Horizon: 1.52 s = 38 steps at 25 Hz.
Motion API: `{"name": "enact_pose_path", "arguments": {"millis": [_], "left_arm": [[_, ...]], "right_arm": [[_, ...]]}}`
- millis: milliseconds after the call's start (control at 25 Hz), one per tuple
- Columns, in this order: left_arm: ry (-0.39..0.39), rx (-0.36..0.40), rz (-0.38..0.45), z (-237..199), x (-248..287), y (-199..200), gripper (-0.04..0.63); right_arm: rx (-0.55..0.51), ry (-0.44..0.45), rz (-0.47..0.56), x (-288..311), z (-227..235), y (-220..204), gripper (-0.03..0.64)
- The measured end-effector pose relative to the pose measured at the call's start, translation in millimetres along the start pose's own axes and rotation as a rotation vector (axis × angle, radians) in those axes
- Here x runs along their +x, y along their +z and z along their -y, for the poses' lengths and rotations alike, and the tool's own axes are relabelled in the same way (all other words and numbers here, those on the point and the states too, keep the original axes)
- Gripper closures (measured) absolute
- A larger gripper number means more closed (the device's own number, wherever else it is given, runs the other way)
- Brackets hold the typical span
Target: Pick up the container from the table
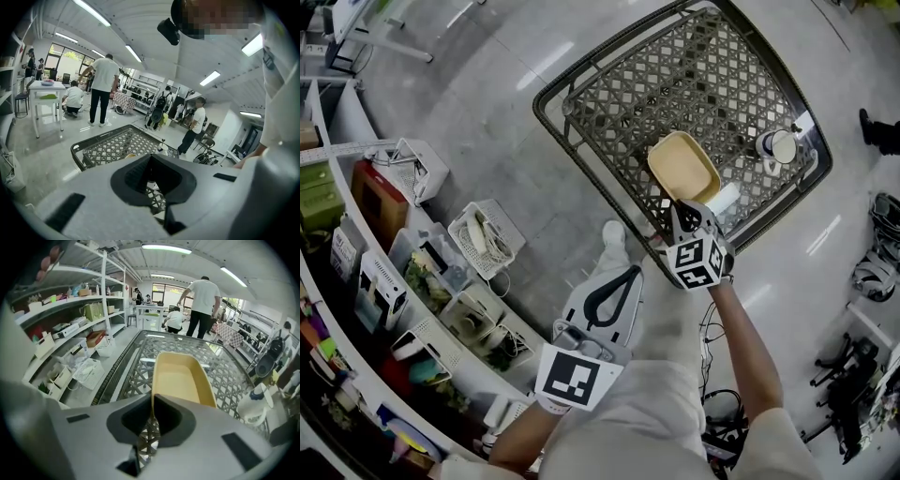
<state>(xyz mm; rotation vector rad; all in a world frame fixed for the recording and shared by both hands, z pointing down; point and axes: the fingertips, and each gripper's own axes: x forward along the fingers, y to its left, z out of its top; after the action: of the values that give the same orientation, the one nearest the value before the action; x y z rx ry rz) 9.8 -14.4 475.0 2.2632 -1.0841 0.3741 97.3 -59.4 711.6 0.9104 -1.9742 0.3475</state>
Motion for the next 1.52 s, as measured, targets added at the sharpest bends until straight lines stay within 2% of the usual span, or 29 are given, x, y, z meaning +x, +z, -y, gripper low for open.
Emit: {"name": "enact_pose_path", "arguments": {"millis": [320, 680, 880, 1240, 1520], "left_arm": [[0.003, -0.003, 0.003, -6.2, -13.4, -4.6, 0.572], [-0.001, 0.018, 0.016, -9.8, -18.1, 3.7, 0.572], [-0.008, 0.032, 0.021, -7.3, -21.8, 12.1, 0.572], [-0.02, 0.071, 0.043, -6.4, -37.4, 30.8, 0.572], [-0.034, 0.097, 0.075, 3.8, -51.7, 47.0, 0.572]], "right_arm": [[-0.043, 0.009, -0.015, 1.5, -8.4, 2.5, 0.59], [-0.048, 0.022, 0.035, -8.8, -15.9, 10.9, 0.592], [-0.03, 0.012, 0.063, -23.3, -13.8, 19.3, 0.593], [0.07, 0.023, 0.141, -60.6, -22.1, 44.0, 0.593], [0.112, -0.033, 0.211, -108.4, -14.4, 64.8, 0.593]]}}
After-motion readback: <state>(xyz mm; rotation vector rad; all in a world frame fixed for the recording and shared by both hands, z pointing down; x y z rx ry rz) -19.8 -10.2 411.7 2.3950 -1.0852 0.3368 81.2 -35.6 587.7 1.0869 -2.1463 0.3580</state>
